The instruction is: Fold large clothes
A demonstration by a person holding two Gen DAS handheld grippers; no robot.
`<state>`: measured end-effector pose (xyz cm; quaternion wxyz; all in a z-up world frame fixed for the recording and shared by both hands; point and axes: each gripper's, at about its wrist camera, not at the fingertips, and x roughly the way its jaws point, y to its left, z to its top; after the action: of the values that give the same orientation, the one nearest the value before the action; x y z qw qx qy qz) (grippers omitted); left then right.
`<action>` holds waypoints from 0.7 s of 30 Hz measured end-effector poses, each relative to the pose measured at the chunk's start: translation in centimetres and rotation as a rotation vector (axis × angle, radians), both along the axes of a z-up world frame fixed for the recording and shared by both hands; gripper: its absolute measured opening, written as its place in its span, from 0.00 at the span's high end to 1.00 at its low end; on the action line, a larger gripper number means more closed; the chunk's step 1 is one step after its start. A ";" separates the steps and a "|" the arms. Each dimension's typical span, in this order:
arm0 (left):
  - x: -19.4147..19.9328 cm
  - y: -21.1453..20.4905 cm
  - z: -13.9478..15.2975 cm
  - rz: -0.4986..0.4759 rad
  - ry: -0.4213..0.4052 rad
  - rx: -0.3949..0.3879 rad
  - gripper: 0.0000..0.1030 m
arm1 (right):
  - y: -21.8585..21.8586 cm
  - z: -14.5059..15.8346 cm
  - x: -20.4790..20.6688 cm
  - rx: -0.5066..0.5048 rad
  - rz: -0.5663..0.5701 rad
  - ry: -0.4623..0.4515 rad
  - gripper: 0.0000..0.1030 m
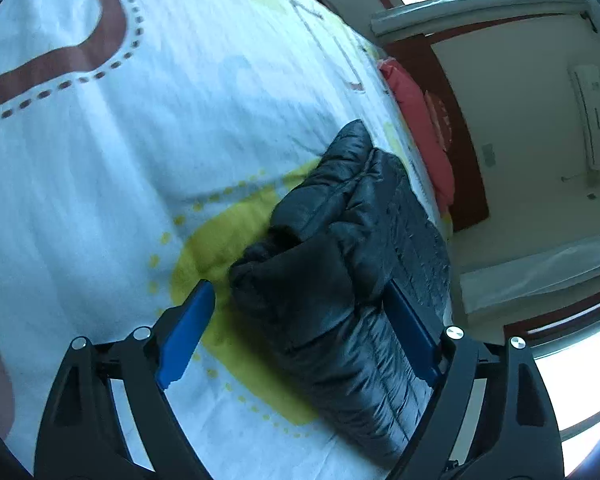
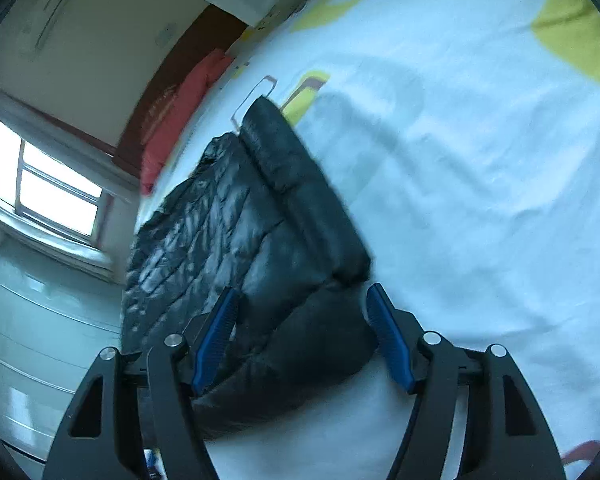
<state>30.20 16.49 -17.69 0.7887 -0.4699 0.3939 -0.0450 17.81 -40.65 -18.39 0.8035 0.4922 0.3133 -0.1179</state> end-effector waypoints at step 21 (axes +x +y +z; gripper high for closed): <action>-1.9 -0.3 1.7 0.018 -0.042 0.056 0.75 | 2.1 1.4 -3.9 -0.021 -0.005 -0.104 0.76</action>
<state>28.29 16.21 -15.97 0.8099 -0.4504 0.3740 -0.0366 13.86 -38.51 -16.95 0.8235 0.4901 0.2685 -0.0972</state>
